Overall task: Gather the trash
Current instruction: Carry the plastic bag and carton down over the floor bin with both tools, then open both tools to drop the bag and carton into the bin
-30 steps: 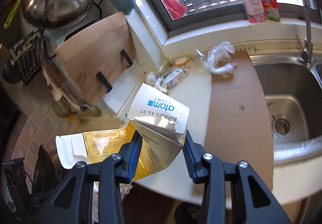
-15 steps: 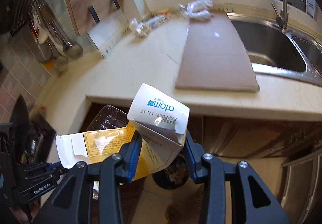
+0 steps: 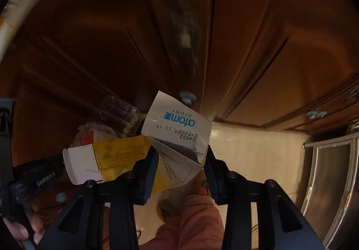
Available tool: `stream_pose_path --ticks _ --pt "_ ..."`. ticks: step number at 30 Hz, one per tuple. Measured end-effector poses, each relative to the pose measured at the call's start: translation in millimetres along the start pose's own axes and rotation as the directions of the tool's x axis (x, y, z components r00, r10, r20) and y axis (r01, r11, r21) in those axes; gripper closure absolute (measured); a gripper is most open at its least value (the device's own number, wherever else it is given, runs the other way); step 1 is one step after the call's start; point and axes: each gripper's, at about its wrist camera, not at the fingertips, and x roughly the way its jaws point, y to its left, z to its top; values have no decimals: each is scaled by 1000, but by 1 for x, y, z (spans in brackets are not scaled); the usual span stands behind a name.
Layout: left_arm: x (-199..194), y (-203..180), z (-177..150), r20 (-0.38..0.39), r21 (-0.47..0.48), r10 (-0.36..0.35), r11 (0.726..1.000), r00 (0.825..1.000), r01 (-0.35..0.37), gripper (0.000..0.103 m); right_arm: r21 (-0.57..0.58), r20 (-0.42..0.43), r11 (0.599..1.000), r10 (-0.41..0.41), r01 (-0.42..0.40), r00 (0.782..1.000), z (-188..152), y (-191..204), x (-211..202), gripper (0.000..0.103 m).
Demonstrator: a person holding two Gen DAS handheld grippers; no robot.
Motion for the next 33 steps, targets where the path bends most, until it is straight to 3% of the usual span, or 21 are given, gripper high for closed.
stream_pose_path --ticks 1,3,7,12,17,19,21,23,33 --pt "14 2 2 -13 -9 5 1000 1000 -5 74 3 -17 1000 -5 5 1000 0 0 17 63" --pt "45 9 4 -38 -16 39 999 999 -40 47 5 -36 1000 -16 16 999 0 2 45 64" --pt "78 21 7 -61 -32 69 997 996 -71 44 -28 -59 999 -41 39 997 4 14 100 64" --pt "87 35 -8 -61 -34 109 993 992 -111 36 -94 -80 994 -69 61 994 8 36 145 64" --pt "72 40 -12 -48 -33 133 990 990 -135 36 -123 -193 992 1 -26 981 8 55 175 64" --pt "64 41 -13 -38 -38 134 990 990 -135 35 -124 -211 991 23 -50 977 6 59 172 61" --pt "56 42 -15 -25 -43 135 990 990 -136 33 -145 -203 988 21 -51 979 4 62 163 48" --pt "45 42 -16 -10 -49 130 990 991 -130 33 -151 -197 986 32 -62 980 3 61 151 45" --pt "-26 30 -19 50 -41 111 993 993 -109 33 -69 -211 992 85 -102 974 4 49 74 44"
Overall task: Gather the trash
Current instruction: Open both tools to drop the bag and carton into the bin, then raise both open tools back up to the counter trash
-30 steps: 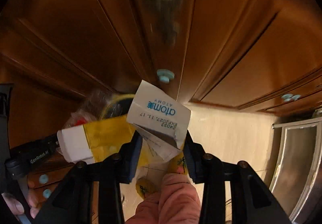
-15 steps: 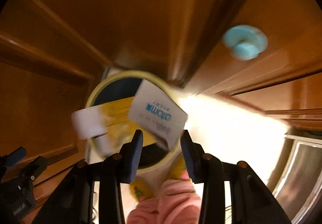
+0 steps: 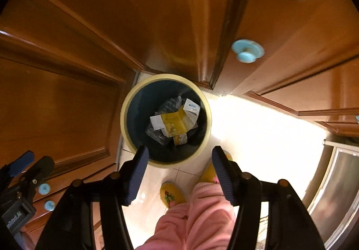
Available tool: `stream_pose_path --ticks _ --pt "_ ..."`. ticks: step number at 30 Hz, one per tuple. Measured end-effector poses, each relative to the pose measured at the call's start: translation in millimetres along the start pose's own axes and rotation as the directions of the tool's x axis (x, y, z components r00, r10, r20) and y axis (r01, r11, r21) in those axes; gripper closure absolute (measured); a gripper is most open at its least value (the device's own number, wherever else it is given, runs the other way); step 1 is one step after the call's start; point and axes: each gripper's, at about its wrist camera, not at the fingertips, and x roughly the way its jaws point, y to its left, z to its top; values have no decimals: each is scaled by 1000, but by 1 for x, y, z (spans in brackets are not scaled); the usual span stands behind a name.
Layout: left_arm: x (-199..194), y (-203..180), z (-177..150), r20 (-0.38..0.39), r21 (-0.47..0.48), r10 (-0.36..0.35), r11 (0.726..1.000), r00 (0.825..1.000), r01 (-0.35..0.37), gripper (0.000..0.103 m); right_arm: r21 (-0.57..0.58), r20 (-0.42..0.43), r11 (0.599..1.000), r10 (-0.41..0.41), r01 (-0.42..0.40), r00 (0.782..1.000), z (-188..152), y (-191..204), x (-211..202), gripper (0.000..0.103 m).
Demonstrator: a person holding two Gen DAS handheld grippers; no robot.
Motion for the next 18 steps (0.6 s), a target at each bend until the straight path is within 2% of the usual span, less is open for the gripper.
stream_pose_path --ticks 5,9,14,18 --pt "-57 -16 -3 40 84 0 996 999 -4 32 25 20 999 39 -40 999 -14 -2 -67 44" --pt "-111 -32 -5 101 140 -21 990 995 6 32 5 71 999 52 -52 996 -24 4 -120 44" --pt "-182 -53 -1 212 216 -64 976 975 18 29 -25 161 999 31 -27 986 -32 8 -191 44" --pt "-236 -65 4 305 270 -99 963 947 14 26 0 247 999 45 -46 968 -36 4 -246 44"
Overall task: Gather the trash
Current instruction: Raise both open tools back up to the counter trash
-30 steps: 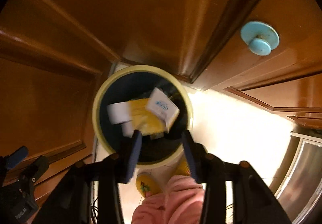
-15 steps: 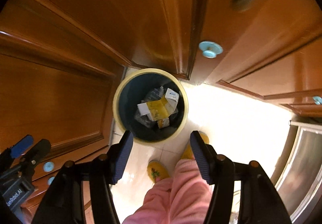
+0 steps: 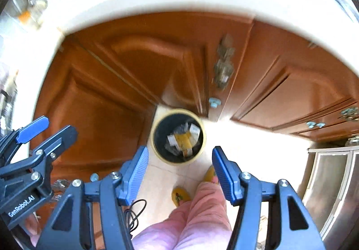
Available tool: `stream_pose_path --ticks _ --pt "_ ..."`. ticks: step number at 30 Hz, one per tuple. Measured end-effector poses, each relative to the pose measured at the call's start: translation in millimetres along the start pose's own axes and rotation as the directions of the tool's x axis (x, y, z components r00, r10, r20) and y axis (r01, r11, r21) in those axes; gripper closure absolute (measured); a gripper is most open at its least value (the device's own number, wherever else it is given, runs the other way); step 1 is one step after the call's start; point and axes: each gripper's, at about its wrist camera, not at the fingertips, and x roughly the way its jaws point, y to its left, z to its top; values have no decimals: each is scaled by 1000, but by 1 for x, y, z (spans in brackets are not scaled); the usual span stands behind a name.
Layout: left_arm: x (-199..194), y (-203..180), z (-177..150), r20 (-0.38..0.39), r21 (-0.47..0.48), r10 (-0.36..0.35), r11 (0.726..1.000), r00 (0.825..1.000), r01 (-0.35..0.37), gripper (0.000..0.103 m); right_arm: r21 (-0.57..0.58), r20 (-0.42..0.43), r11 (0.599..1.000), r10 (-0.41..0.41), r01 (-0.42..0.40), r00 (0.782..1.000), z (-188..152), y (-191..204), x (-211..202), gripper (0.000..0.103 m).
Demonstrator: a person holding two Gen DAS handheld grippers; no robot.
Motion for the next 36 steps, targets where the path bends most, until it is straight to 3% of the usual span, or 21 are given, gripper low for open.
stream_pose_path --ticks 5,9,18,22,25,28,31,36 --pt "-53 -14 25 109 60 -4 998 994 -2 25 34 119 999 2 -6 993 8 -8 -64 44" --pt "-90 -24 46 204 98 -19 995 979 -1 24 50 216 999 -14 3 976 14 -10 -111 44" --pt "-167 -39 86 388 161 -41 987 921 -24 18 48 427 998 -56 40 903 29 -19 -200 44" --pt "-190 -44 110 451 168 -30 984 892 -52 12 22 513 998 -60 57 856 47 -24 -232 44" --pt "-194 -44 130 466 172 -12 982 885 -78 12 -14 542 998 -39 55 840 64 -31 -245 44" --pt "-183 -41 152 468 156 10 983 884 -93 11 -27 546 998 -28 51 837 93 -38 -243 44" --pt "-167 -36 186 460 117 34 988 887 -99 11 -34 544 999 27 -10 839 132 -52 -236 44" --pt "-126 -31 253 420 64 104 987 902 -144 11 -40 497 996 90 -80 863 216 -76 -208 44"
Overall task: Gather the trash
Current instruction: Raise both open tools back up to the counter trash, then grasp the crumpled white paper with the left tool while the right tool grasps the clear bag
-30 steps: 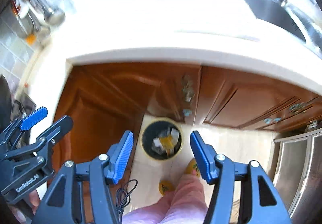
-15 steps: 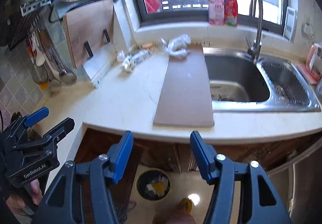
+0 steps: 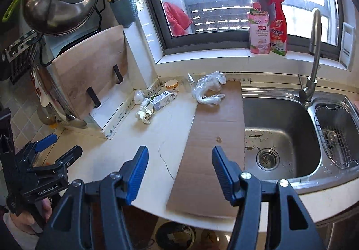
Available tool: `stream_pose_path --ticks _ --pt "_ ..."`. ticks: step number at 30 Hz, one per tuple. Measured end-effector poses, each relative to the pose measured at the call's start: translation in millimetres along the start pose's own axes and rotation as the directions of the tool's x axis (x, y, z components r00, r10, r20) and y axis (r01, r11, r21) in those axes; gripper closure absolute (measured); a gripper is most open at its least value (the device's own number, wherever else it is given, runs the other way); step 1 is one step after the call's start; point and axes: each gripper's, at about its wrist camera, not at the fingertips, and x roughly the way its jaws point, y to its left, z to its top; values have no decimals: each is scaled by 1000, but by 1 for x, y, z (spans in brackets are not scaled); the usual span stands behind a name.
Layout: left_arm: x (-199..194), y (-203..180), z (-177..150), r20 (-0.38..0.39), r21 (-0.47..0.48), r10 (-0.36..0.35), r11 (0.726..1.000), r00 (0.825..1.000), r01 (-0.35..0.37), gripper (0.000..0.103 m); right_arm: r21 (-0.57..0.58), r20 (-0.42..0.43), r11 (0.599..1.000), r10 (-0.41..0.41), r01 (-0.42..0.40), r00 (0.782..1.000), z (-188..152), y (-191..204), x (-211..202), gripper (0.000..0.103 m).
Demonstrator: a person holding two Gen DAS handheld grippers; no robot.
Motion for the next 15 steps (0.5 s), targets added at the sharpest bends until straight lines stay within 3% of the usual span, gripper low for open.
stream_pose_path --ticks 7,15 --pt "115 -3 56 -141 -24 42 999 989 -46 11 38 -107 998 61 -57 992 74 -39 109 44" --pt "235 5 72 -330 -141 23 987 944 -74 11 70 -249 996 63 -47 967 111 -74 238 44"
